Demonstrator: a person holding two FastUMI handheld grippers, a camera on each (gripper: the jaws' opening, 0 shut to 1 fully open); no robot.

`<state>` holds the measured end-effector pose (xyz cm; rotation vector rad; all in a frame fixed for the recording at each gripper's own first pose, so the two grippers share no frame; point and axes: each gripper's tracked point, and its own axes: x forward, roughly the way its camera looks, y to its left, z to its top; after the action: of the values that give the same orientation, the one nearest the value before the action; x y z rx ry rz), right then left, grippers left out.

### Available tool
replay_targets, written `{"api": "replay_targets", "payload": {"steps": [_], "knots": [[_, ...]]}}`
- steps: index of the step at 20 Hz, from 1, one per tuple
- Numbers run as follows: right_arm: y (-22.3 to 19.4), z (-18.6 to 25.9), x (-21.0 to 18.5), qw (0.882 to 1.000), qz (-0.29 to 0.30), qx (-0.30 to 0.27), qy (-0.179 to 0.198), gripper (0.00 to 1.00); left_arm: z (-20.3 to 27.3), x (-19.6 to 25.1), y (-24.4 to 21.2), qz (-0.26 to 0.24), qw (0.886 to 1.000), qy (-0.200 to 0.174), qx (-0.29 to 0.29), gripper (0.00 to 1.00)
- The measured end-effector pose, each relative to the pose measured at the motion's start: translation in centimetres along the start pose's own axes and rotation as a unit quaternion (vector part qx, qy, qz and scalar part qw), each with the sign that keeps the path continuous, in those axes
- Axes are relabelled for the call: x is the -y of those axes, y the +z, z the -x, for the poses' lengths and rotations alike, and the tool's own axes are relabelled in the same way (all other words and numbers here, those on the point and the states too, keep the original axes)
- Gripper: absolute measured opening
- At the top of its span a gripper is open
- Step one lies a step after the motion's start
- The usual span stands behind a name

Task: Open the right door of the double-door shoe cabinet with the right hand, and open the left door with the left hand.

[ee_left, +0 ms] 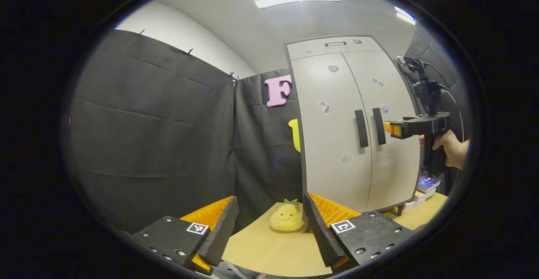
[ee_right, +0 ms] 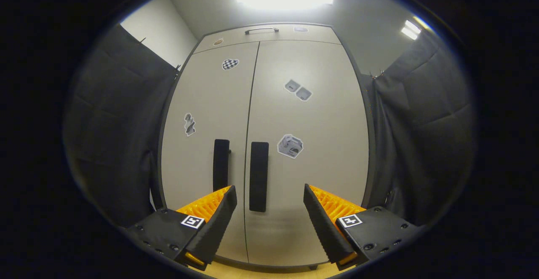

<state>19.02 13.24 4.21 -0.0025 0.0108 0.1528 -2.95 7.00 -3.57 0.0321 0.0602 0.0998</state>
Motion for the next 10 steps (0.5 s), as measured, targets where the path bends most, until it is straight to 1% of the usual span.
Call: {"api": "replay_targets", "payload": {"steps": [4, 8, 9, 10], "knots": [[0.1, -2.8, -1.0, 1.000, 0.002, -0.017, 0.000, 0.96, 0.4, -1.3, -0.5, -0.004, 1.000, 0.012, -0.004, 0.89], [-0.4, -5.8, -0.8, 0.999, -0.019, -0.046, -0.013, 0.96, 0.7, -2.5, -1.2, -0.004, 1.000, 0.028, -0.013, 0.89], [-0.9, -6.5, -0.8, 0.998, -0.028, -0.059, -0.011, 0.87, 0.7, -2.9, -1.3, -0.006, 0.999, 0.033, -0.014, 0.89], [-1.5, -7.1, -0.9, 0.997, -0.039, -0.073, -0.010, 0.86, 0.7, -3.1, -1.4, -0.007, 0.999, 0.037, -0.015, 0.90]]}}
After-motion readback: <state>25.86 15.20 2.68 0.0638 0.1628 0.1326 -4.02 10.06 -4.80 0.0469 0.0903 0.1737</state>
